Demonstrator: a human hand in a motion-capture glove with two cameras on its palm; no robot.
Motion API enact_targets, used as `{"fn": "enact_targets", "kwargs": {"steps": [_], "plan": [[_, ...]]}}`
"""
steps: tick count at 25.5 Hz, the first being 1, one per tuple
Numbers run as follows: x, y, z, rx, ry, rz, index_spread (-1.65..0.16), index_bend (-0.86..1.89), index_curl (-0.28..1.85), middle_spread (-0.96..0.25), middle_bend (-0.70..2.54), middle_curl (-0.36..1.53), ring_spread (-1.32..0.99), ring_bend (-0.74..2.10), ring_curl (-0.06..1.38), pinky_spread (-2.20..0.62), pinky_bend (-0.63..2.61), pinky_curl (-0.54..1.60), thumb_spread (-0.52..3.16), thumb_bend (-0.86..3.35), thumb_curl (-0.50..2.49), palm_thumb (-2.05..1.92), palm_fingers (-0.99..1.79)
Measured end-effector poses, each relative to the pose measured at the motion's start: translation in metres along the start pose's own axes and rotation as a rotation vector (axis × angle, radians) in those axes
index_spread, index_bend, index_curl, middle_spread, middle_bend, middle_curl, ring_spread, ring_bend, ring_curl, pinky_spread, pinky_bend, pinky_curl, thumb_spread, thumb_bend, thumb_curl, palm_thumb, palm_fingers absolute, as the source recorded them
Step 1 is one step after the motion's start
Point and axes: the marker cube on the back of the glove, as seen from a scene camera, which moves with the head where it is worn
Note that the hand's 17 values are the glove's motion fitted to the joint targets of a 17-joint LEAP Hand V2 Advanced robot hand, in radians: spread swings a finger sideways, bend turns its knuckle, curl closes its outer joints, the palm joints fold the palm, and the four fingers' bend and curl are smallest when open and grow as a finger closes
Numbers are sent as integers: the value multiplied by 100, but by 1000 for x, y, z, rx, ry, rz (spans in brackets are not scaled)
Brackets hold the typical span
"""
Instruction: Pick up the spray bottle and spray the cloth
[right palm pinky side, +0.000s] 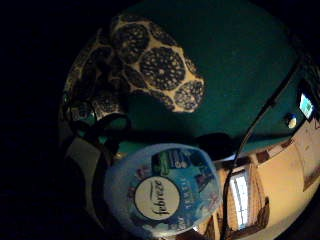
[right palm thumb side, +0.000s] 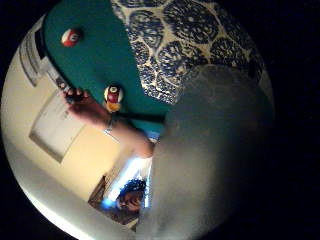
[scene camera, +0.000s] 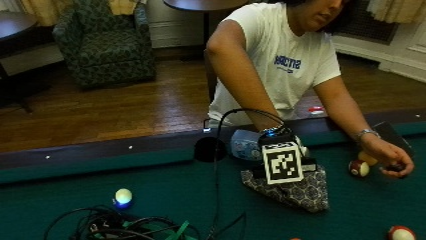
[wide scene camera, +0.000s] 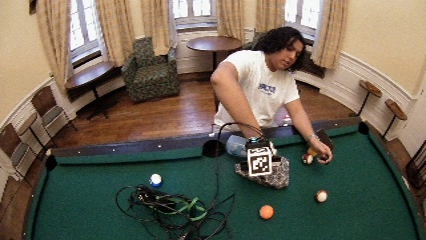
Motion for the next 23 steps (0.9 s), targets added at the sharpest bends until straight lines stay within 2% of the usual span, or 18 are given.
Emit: {"fn": "enact_targets", "kwargs": {"steps": [6, 17, 23], "plan": [[-33, 15, -45, 217, -83, -155, -28, 42, 60, -21, 67, 57, -22, 80, 51, -31, 49, 44, 16, -2, 80, 92, 138], [-103, 81, -129, 447, -432, -520, -28, 41, 61, -21, 67, 57, -22, 79, 50, -30, 49, 44, 16, -3, 81, 92, 138], [-113, 97, -150, 574, -581, -702, -28, 41, 61, -21, 67, 57, -22, 79, 50, -30, 49, 44, 17, -3, 81, 92, 138]]}}
